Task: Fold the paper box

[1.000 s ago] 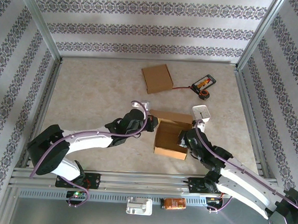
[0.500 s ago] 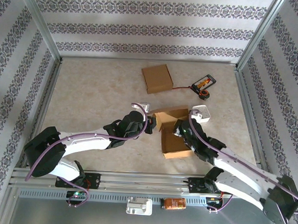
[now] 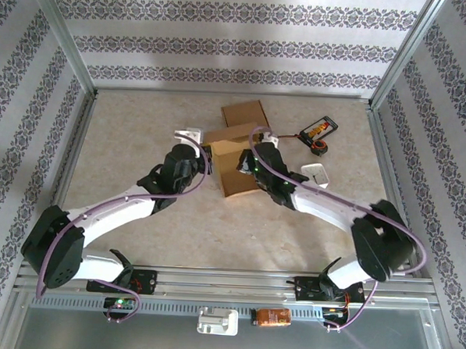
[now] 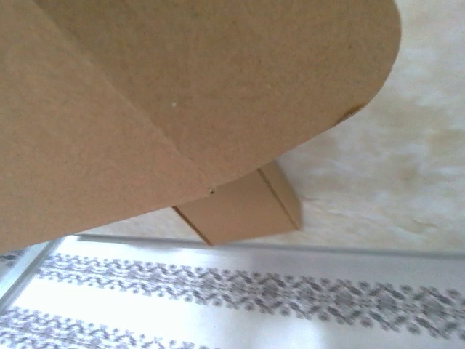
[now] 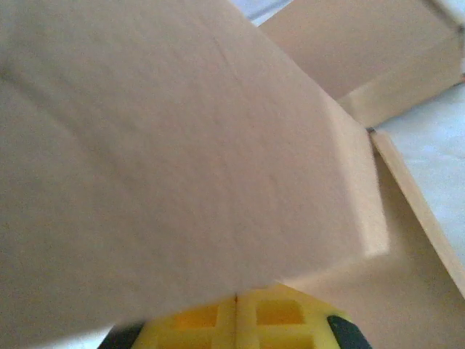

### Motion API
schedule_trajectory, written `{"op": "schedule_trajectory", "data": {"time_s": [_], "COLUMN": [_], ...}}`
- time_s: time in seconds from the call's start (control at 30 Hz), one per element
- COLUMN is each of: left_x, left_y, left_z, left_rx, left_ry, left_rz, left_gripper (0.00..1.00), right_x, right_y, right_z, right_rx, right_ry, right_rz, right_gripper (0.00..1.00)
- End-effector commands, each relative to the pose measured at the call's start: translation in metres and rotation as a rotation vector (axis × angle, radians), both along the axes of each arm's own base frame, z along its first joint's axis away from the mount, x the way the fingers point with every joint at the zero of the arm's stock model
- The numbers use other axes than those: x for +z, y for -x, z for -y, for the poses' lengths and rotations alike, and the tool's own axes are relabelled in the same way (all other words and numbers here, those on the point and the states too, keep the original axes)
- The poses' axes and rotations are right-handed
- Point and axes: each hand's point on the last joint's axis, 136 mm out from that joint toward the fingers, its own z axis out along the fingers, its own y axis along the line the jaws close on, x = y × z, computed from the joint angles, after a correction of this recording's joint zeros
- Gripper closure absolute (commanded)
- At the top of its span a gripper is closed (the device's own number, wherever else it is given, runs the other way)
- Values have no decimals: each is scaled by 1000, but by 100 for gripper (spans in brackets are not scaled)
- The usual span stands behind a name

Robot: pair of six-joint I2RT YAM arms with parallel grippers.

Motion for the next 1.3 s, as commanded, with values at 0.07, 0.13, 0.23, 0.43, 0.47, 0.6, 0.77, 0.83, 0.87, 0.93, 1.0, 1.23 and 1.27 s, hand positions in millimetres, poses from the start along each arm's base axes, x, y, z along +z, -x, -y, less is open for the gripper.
{"op": "schedule_trajectory", "data": {"time_s": [0.07, 0.13, 0.23, 0.43, 0.47, 0.6, 0.77, 0.83, 0.87, 0.93, 1.0, 1.23, 1.27], "left_x": [5, -12, -35, -51, -54, -66, -71, -72, -74, -83, -92, -101, -102], "left_y": [-14, -16, -18, -12, -10, -6, -5, -6, -5, -5, -6, 8, 12], "left_z": [-14, -13, -5, 17, 22, 33, 31, 34, 37, 39, 38, 38, 38], "left_rx": [-55, -75, -131, -254, -281, -328, -272, -254, -258, -235, -221, -256, -268], "left_ry": [-81, -118, -155, -105, -96, -40, 69, 138, 162, 182, 185, 137, 122], "left_rz": [10, -27, -59, -48, -50, -87, -134, -176, -192, -231, -250, -278, -271], "left_gripper": [96, 95, 95, 95, 94, 94, 94, 94, 95, 94, 94, 95, 95], "right_x": [-17, -32, -52, -72, -76, -88, -90, -89, -90, -89, -86, -83, -83], "right_y": [-11, -10, -6, 6, 7, 14, 19, 20, 21, 22, 23, 26, 27], "right_z": [-34, -29, -21, -14, -13, -15, -12, -13, -14, -18, -20, -16, -16], "right_rx": [86, 71, 79, 144, 150, 182, 178, 178, 183, 194, 201, 194, 195], "right_ry": [-28, 3, 51, 73, 74, 67, 67, 63, 61, 55, 55, 58, 55], "right_rz": [-26, -41, -60, -100, -110, -143, -144, -144, -146, -146, -138, -134, -137], "right_gripper": [100, 95, 93, 93, 93, 93, 93, 92, 92, 92, 92, 92, 91]}}
